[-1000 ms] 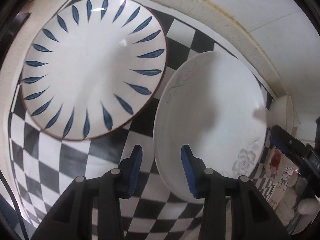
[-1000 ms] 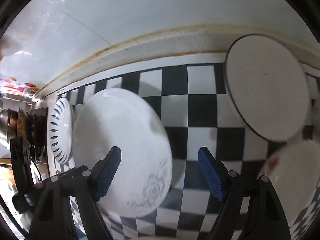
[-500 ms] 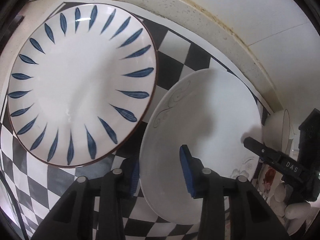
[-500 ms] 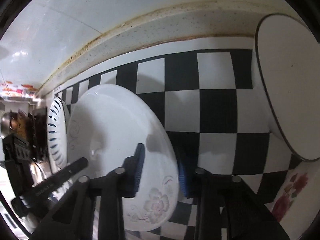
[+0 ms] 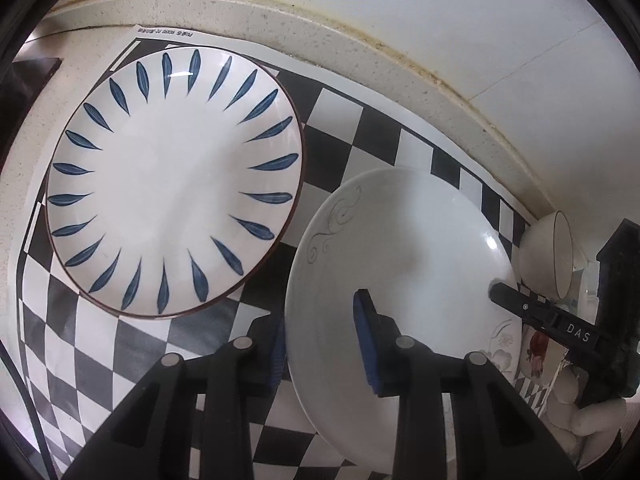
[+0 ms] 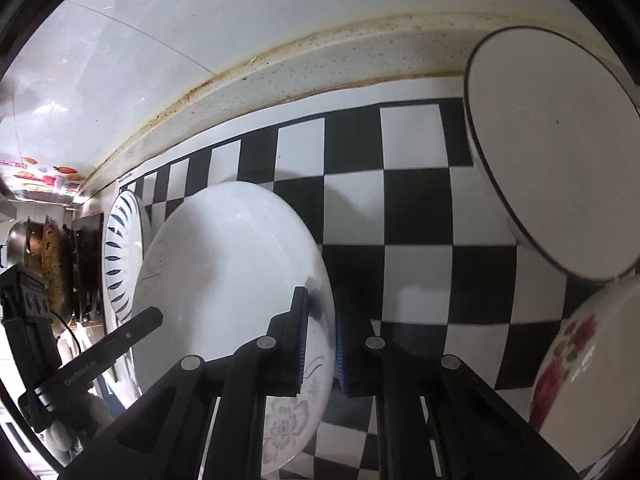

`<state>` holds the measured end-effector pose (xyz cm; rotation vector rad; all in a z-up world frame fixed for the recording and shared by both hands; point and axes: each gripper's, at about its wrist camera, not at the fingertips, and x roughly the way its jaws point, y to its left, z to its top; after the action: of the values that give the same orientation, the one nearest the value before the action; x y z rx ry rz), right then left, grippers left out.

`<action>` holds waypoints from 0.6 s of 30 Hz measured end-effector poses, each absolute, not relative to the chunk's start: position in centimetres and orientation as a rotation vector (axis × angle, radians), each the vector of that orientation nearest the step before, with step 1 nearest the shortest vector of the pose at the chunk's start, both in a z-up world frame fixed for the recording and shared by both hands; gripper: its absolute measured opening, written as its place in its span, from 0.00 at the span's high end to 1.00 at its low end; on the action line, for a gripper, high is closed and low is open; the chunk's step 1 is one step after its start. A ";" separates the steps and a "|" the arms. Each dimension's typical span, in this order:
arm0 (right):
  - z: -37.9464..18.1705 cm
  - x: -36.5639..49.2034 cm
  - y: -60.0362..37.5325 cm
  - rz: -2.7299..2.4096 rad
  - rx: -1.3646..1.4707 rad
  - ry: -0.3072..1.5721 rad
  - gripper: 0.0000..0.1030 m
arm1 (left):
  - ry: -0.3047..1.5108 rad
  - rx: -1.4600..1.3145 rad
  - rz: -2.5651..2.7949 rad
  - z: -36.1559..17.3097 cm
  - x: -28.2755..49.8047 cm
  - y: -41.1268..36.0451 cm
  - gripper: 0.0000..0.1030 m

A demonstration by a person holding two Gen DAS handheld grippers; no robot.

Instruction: Organize plates and bowls

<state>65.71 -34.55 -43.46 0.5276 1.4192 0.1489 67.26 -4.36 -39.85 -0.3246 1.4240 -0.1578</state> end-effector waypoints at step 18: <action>-36.4 58.2 -36.7 0.161 0.588 1.266 0.90 | 1.372 -0.242 -0.239 -33.5 62.3 -5.6 0.72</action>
<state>58.18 -36.68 -36.40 0.5881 1.2656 0.1608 62.32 -5.58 -33.46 -0.2419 1.3718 -0.2392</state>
